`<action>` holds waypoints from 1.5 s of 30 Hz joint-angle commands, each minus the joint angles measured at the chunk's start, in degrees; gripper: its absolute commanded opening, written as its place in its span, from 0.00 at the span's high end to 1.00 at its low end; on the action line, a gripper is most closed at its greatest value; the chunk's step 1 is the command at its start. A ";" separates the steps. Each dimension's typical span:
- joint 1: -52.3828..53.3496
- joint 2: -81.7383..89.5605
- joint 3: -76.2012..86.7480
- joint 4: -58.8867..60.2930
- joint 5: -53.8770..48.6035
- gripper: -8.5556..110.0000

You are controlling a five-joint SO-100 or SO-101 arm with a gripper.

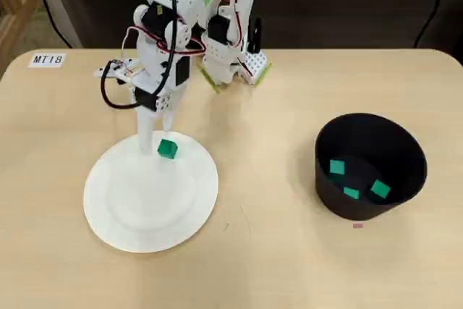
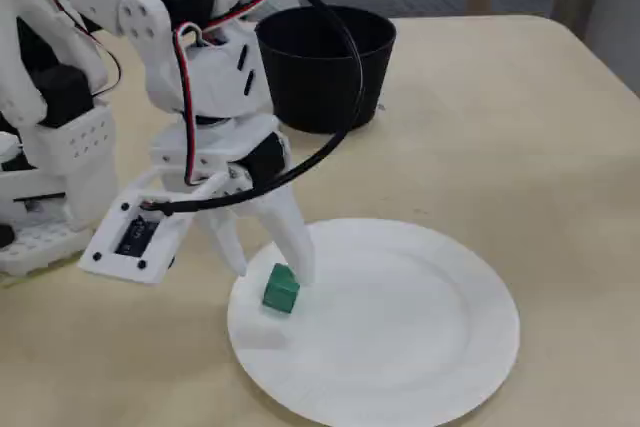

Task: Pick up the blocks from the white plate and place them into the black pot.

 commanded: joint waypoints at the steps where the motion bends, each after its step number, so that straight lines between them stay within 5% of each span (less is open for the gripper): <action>1: -1.05 -0.62 -2.81 1.67 -0.35 0.68; 28: -5.19 -17.05 -13.71 -0.62 0.26 0.70; 39: -5.63 -20.21 -14.68 -0.79 2.29 0.94; 45: -7.29 -19.78 -18.37 -0.79 2.55 0.95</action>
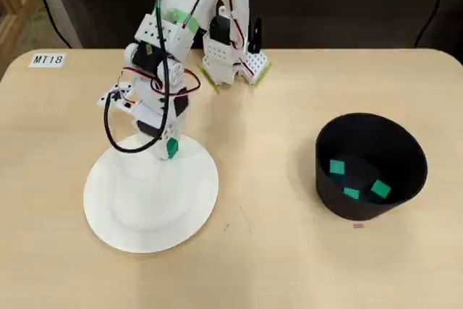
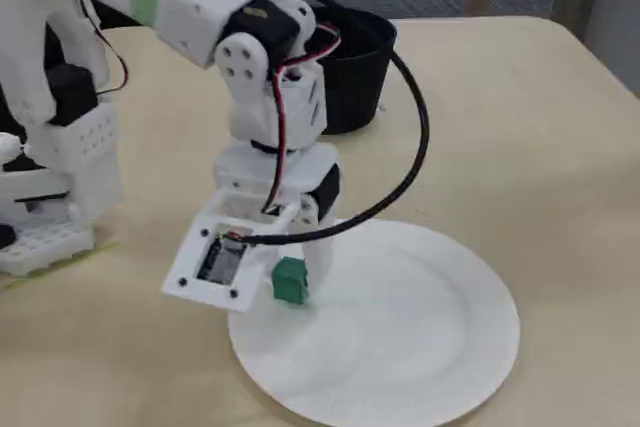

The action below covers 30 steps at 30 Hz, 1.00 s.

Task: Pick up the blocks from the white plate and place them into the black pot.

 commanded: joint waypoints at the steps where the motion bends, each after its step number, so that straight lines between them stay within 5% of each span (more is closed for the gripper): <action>1: -1.14 1.41 -4.57 -0.26 0.62 0.95; 12: -15.47 14.06 -9.32 -10.46 6.68 0.95; 24: -51.33 25.40 -17.40 -8.35 8.44 0.95; 30: -64.78 28.92 -8.17 -19.25 7.56 0.95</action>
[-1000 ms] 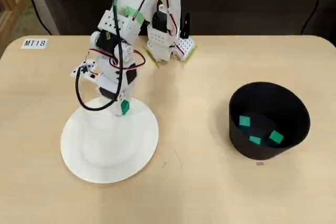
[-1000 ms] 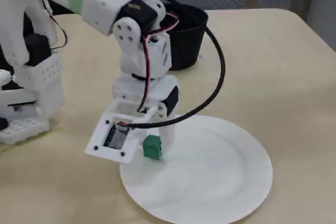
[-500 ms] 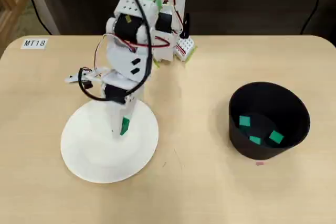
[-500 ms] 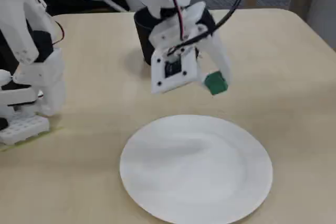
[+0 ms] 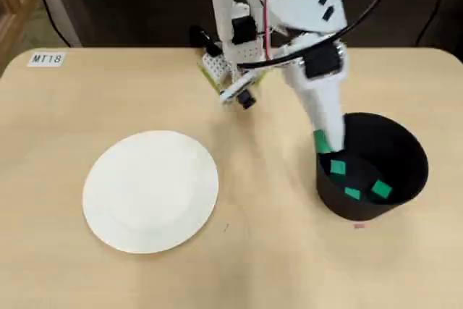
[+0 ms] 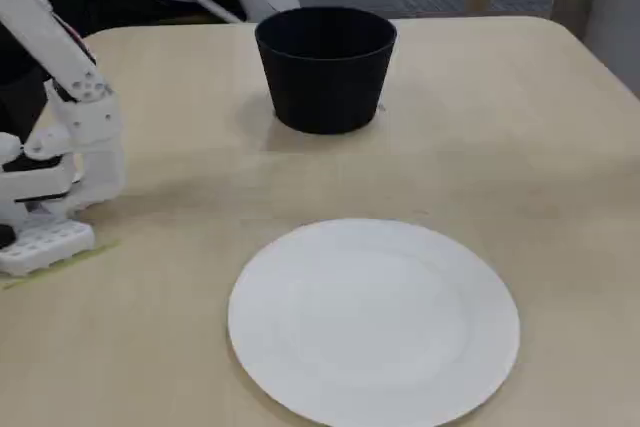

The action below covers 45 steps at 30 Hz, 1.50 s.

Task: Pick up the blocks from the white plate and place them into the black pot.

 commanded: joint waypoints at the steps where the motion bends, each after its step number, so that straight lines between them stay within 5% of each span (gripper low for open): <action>1: -5.45 4.04 6.59 -8.53 0.26 0.95; 9: -7.21 4.83 21.27 -20.30 0.70 0.95; 21: -6.86 0.09 23.91 -21.01 -1.93 0.95; 24: -6.77 0.62 24.87 -19.60 -4.13 0.69; 27: -6.50 0.79 24.96 -18.98 -5.01 0.63; 31: -5.45 1.41 24.96 -18.90 -4.92 0.70; 34: -2.90 2.37 24.43 -18.90 -5.01 0.95; 45: 26.37 27.60 37.09 -10.11 -7.03 0.95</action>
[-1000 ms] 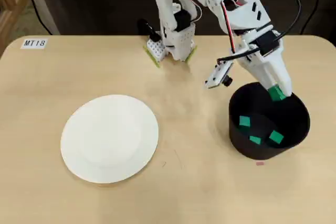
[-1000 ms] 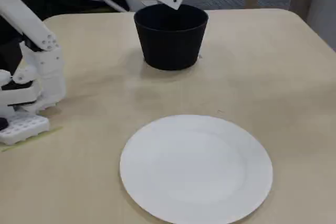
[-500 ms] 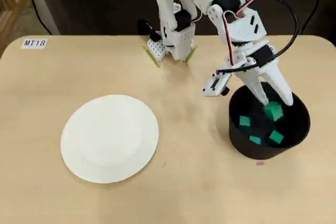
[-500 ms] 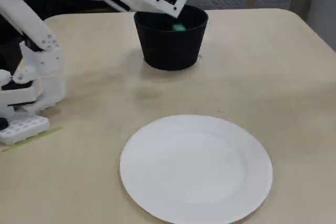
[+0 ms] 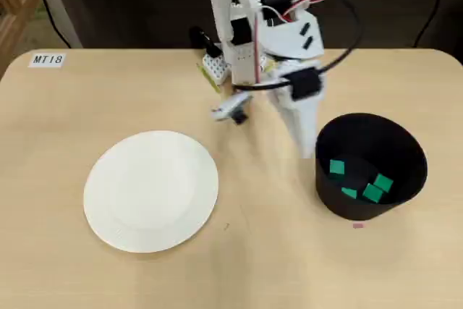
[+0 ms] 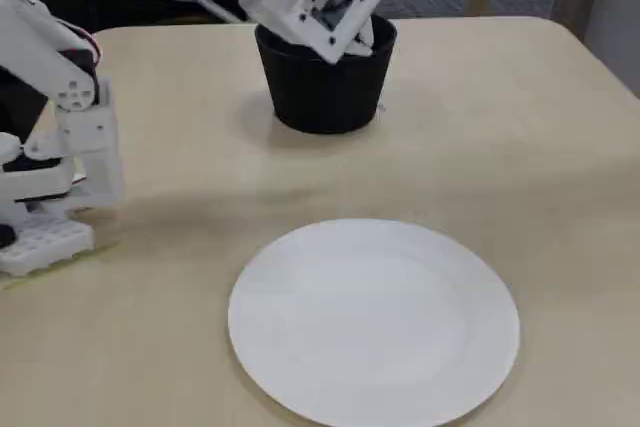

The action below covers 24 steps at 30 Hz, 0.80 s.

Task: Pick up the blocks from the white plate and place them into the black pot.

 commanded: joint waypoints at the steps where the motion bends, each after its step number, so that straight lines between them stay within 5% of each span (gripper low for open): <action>1: 4.13 14.77 10.72 -0.53 4.48 0.95; 8: 6.33 49.48 33.40 7.82 6.24 0.95; 24: 5.80 49.39 42.98 7.38 1.93 0.95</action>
